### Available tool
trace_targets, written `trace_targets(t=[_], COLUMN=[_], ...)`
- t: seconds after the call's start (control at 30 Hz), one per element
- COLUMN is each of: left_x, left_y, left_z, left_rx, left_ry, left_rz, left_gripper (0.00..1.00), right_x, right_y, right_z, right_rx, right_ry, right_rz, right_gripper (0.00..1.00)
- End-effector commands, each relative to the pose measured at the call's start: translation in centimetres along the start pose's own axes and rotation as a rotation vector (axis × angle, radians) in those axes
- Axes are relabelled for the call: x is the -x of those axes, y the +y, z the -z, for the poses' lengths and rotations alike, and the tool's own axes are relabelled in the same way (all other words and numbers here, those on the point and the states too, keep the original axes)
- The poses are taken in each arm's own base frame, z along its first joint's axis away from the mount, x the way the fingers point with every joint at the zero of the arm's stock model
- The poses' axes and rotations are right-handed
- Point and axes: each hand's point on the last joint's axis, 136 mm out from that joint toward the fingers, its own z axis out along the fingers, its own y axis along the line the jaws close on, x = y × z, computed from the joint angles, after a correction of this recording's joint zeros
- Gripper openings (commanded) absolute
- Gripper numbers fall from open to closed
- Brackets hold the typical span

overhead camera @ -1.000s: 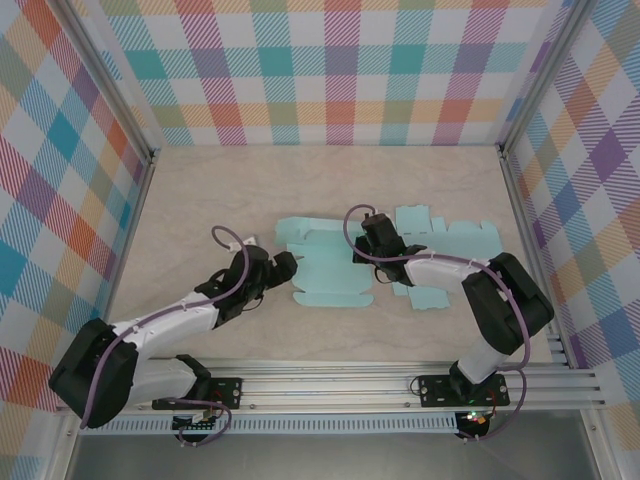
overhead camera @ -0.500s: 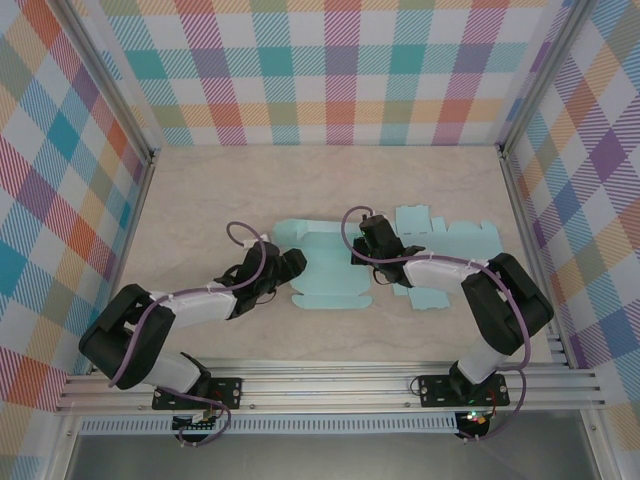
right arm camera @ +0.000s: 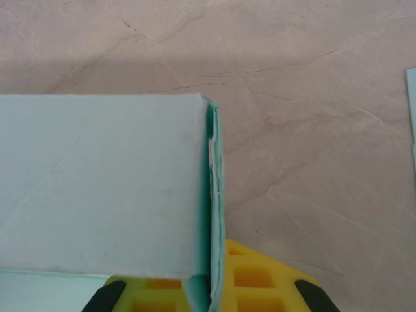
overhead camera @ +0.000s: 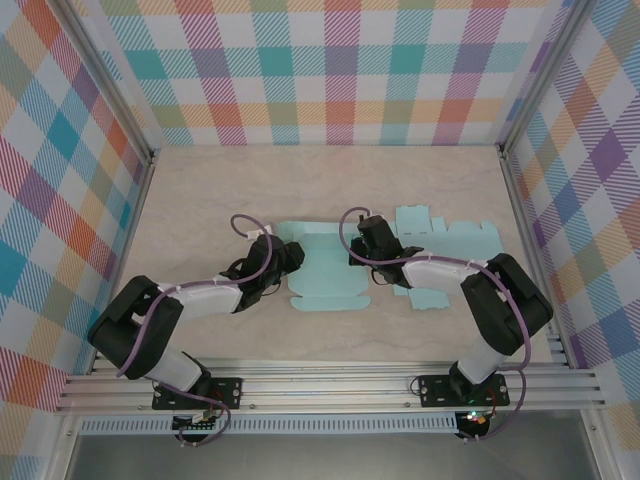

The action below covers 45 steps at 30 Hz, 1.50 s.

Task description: Fold the paper box

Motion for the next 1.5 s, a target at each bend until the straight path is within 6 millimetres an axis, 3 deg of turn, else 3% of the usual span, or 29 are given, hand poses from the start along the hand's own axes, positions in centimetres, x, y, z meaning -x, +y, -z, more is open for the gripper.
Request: trace_targets(t=[0.0,0.17,0.27,0.47,0.57,0.67,0.87,0.97,1.3,1.47], left_x=[1.2,1.3,1.5,1.0,0.4,-0.1,-0.8,-0.8,0.1,0.4], left_y=[-1.4,-1.6,-1.3,2.7,3.9,4.5,3.2,2.6,1.3,0.8], left_z=[-0.4,-0.3,0.9,4.4,5.2,5.0,2.6,1.6,1.1,1.4], left_rx=[-0.041,-0.050,-0.032,0.147,0.185,0.192,0.095,0.074,0.046,0.025], left_ry=[-0.028,-0.027,-0.029,-0.011,0.002,0.011,0.024,0.027,0.011,-0.002], left_rz=[-0.002,0.003,0.016,0.045,0.037,0.028,0.012,0.000,-0.013,-0.012], left_gripper=[0.32,0.29,0.36,0.64,0.79,0.85,0.93,0.91,0.58,0.54], right_x=[-0.3,-0.5,-0.4,-0.6,-0.6,-0.7,-1.1,-1.1,-1.8,-2.1], right_y=[1.1,1.2,1.0,0.8,1.0,1.4,1.8,1.8,1.7,1.6], right_z=[-0.3,-0.4,-0.4,-0.2,-0.3,-0.3,-0.3,-0.3,-0.9,-1.1], right_rx=[0.038,0.034,0.016,0.012,0.016,0.023,0.028,0.026,0.018,0.011], right_ry=[-0.002,0.004,0.001,-0.002,-0.005,-0.002,0.005,0.006,0.022,0.027], right_rz=[0.011,0.013,0.014,0.012,0.014,0.020,0.038,0.040,0.041,0.044], right_gripper=[0.00,0.00,0.00,0.00,0.00,0.00,0.00,0.00,0.00,0.00])
